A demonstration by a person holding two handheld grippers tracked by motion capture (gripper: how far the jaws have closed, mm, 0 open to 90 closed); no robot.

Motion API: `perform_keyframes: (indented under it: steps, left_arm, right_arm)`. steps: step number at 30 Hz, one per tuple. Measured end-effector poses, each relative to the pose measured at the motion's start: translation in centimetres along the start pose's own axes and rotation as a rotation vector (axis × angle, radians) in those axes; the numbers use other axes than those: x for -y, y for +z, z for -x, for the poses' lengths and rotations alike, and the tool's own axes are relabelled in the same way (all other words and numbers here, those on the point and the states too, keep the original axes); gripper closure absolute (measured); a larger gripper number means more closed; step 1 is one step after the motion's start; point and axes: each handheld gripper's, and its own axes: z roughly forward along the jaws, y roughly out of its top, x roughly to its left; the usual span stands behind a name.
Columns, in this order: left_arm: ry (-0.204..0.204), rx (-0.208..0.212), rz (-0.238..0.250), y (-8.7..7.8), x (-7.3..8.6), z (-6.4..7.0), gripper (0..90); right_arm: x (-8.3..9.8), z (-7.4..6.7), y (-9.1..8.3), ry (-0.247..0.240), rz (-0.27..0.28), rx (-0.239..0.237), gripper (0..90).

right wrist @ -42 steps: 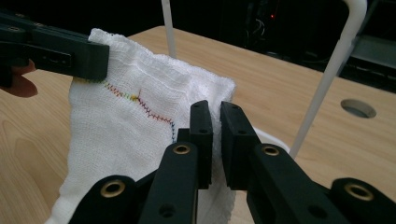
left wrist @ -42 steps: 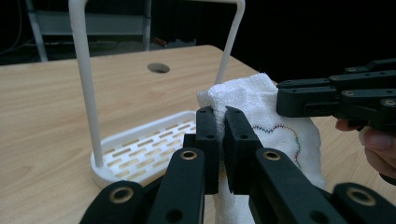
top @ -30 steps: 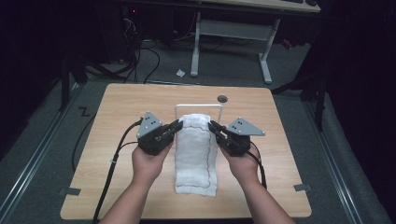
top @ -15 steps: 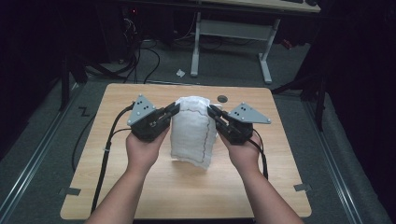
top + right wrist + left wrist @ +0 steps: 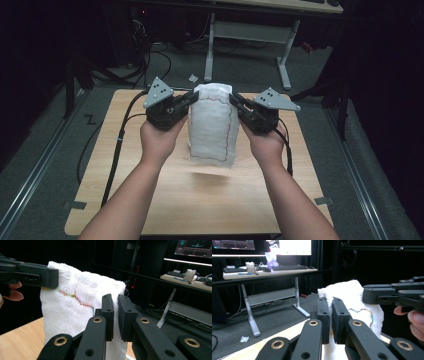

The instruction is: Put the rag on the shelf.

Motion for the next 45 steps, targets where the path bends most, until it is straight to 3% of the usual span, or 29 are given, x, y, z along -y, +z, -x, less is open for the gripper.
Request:
perform_keyframes:
  steps: [5,15,20,23,25,30,33,38,39,40,43,45]
  left_arm:
    - [0.019,-0.017,0.012,1.5,-1.4,-1.0,85.9]
    - [-0.013,-0.025,0.009,3.8,-2.7,-3.8,85.9]
    - [-0.027,-0.041,0.014,5.8,-2.4,-5.5,85.8]
    - [-0.017,-0.069,0.011,7.2,-2.0,-6.4,85.7]
    - [-0.007,-0.096,-0.005,8.4,-1.4,-7.2,85.7]
    - [-0.019,-0.111,-0.033,9.7,-0.5,-8.2,85.5]
    - [-0.04,-0.115,-0.087,11.0,1.0,-9.1,85.4]
    - [-0.044,-0.123,-0.152,12.0,2.8,-9.4,85.3]
    - [-0.049,-0.119,-0.181,12.4,3.6,-9.7,85.1]
    - [-0.049,-0.119,-0.181,12.4,3.6,-9.7,85.0]
    - [-0.092,-0.092,-0.244,12.7,5.4,-10.4,84.7]
    - [-0.101,-0.088,-0.259,12.7,5.8,-10.5,84.6]
  right_arm:
    - [-0.9,1.2,0.8,0.01,0.016,0.007,84.3]
    - [-2.3,3.5,4.0,0.037,0.014,0.007,84.3]
    - [-2.4,4.8,5.7,0.035,0.01,0.008,84.3]
    - [-2.3,5.2,6.3,0.043,0.006,0.003,84.3]
    - [-1.9,6.0,7.6,0.037,-0.007,0.004,84.3]
    - [-1.3,6.8,9.1,0.027,-0.038,0.0,84.3]
    - [-0.3,7.6,10.6,0.024,-0.084,-0.003,84.3]
    - [1.1,8.4,11.9,0.037,-0.143,-0.007,84.2]
    - [1.7,8.8,12.5,0.059,-0.177,-0.028,84.1]
    - [1.7,8.8,12.5,0.059,-0.177,-0.028,84.1]
    - [3.0,9.3,13.4,0.081,-0.256,-0.068,84.0]
    - [3.4,9.3,13.5,0.08,-0.265,-0.069,83.9]
